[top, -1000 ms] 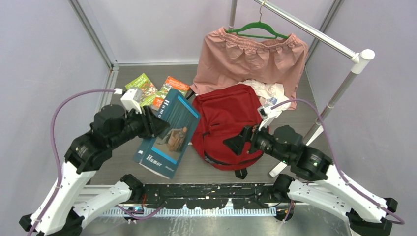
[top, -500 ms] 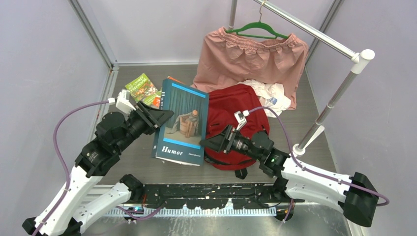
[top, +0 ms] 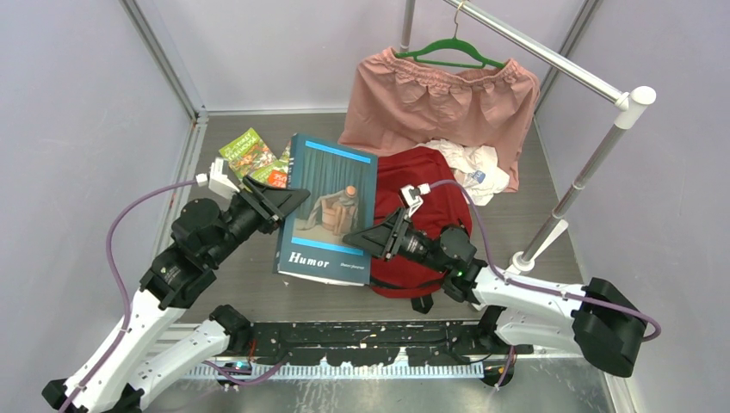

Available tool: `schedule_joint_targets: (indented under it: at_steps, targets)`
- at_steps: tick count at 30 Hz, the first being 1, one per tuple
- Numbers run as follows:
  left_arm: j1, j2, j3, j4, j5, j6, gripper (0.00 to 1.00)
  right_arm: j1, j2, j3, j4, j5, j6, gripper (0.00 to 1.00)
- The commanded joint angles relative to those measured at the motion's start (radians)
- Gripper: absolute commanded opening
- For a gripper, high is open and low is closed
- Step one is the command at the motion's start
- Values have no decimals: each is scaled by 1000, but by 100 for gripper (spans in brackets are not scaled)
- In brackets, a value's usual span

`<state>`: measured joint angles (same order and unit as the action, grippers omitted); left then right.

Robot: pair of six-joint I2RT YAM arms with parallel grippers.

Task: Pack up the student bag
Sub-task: Pick up the book from the center of the board.

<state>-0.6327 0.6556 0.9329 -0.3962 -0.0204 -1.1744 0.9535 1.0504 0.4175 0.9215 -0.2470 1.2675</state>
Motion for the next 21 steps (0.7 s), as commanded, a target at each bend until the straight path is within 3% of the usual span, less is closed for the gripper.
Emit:
schedule_joint_targets:
  at_steps: [1,4,9,12,15,18,21]
  targets:
    - [0,9,-14,126,10,-35,15,0,-24,107,40,-47,44,69]
    - [1,32,-19,109,16,-11,27,1,-111,171,-236,-35,-18,39]
    - [1,80,31,29,30,141,54,0,-339,292,-903,183,-276,12]
    - [1,127,101,-113,-31,303,65,-2,-402,424,-1338,331,-434,2]
    - [0,180,96,-134,4,491,70,-1,-399,551,-1697,478,-504,1]
    - [-30,260,47,-83,153,633,74,-1,-417,633,-1946,580,-509,1]
    - [-162,363,43,-73,77,763,76,-2,-473,688,-2104,633,-476,1]
